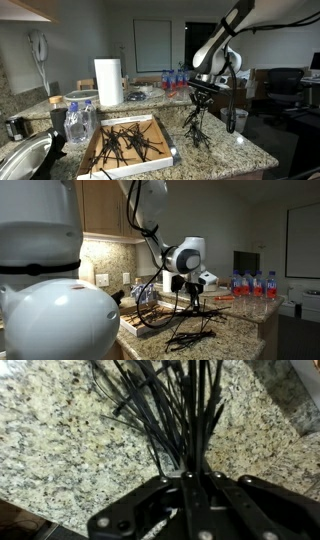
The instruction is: Remove the zip ties from the box
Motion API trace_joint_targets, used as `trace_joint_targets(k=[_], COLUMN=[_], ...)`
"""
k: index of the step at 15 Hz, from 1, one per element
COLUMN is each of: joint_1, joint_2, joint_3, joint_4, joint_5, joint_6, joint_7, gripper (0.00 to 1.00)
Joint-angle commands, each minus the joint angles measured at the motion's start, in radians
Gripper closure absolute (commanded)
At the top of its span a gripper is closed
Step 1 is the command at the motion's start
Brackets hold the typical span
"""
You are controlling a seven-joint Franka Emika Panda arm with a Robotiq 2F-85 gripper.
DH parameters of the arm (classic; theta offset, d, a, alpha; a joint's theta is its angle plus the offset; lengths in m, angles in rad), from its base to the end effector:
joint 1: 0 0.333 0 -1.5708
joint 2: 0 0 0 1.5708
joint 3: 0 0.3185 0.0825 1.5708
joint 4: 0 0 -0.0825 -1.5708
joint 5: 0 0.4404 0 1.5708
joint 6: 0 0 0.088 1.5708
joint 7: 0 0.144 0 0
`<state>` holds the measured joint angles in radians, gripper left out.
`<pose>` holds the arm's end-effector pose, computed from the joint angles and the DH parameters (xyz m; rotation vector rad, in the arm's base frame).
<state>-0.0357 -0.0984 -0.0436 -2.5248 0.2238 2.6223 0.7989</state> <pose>0.5145 -0.0415 0.2554 -2.5363 1.4896 -0.1991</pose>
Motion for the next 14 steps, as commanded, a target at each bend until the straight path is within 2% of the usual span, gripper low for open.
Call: trace_joint_targets(k=[1, 7, 14], joint_1=[-0.001, -0.01, -0.006], joint_2=[0.083, 0.199, 0.304], joint_3=[-0.009, -0.005, -0.007], joint_4=[0.034, 0.105, 0.172], joint_5=[0.093, 0.214, 0.192], joint_6=[0.058, 0.049, 0.055], joint_7=[-0.113, -0.255, -0.299], gripper=[0.93, 0.94, 0.93])
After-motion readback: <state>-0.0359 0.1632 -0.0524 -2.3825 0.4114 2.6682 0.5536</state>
